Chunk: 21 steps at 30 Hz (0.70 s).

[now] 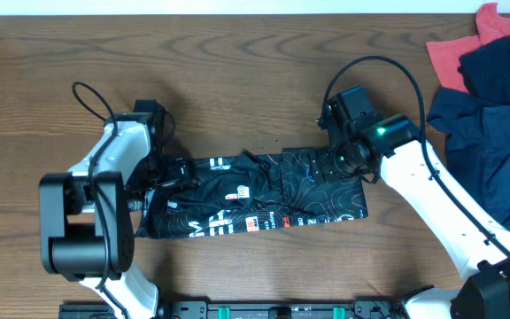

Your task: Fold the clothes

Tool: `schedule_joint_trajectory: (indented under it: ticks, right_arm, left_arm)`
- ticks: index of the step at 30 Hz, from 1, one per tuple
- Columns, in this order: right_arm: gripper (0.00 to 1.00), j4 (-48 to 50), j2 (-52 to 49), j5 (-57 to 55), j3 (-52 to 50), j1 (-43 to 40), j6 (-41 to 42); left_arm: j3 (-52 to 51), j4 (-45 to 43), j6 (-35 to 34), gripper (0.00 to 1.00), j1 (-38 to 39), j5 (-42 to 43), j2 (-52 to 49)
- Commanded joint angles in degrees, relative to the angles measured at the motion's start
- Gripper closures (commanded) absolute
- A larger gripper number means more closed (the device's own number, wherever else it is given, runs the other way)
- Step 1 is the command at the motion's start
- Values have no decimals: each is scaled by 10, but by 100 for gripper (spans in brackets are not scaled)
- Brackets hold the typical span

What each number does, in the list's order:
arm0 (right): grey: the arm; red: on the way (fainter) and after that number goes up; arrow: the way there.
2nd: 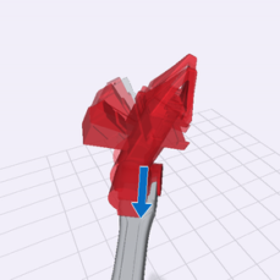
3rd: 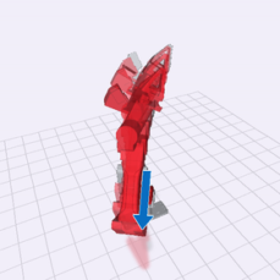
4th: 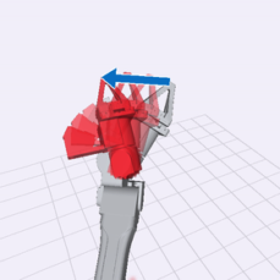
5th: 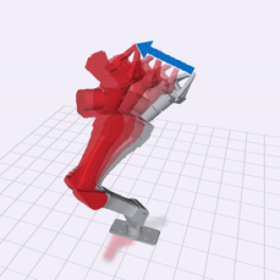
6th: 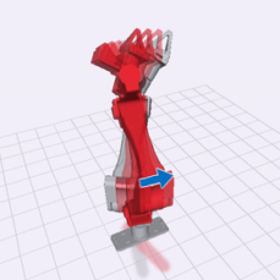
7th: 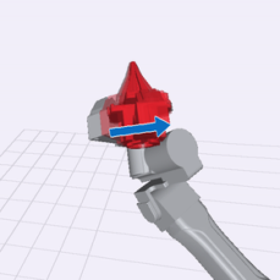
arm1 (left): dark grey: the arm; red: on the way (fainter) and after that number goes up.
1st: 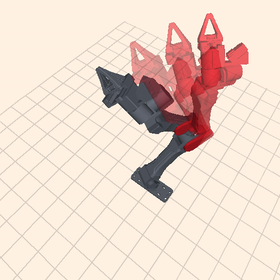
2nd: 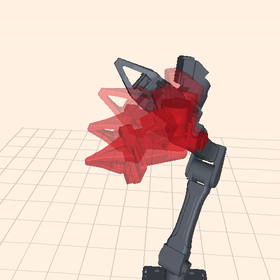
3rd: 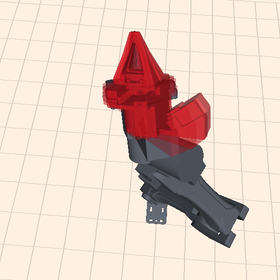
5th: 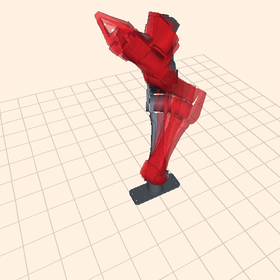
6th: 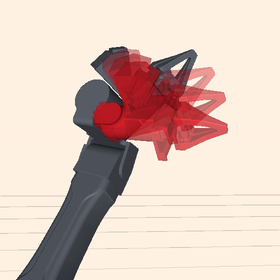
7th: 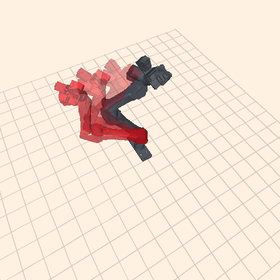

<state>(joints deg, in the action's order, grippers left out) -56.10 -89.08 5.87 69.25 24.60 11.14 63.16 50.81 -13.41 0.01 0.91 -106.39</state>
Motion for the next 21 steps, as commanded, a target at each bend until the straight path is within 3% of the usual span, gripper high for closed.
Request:
schedule_joint_trajectory:
  ticks: [1,3,8,13,17,21]
  right_arm:
    - [20,-3,-3,-5,0,-3,4]
    - [21,-3,-3,-5,0,-3,4]
    - [21,-3,-3,-5,0,-3,4]
    - [22,-5,-3,-6,0,-3,4]
    - [22,-13,-3,-37,0,-5,9]
    - [22,-33,-3,-80,0,-20,22]
  left_arm:
    - [-11,-7,14,2,-3,17,-30]
    - [-12,-10,14,0,-3,38,-42]
    - [-12,-10,35,36,-3,73,-52]
    - [-12,-10,40,54,-3,72,-52]
    - [-5,-6,40,80,-4,51,-51]
    - [31,34,21,86,-21,-19,-50]
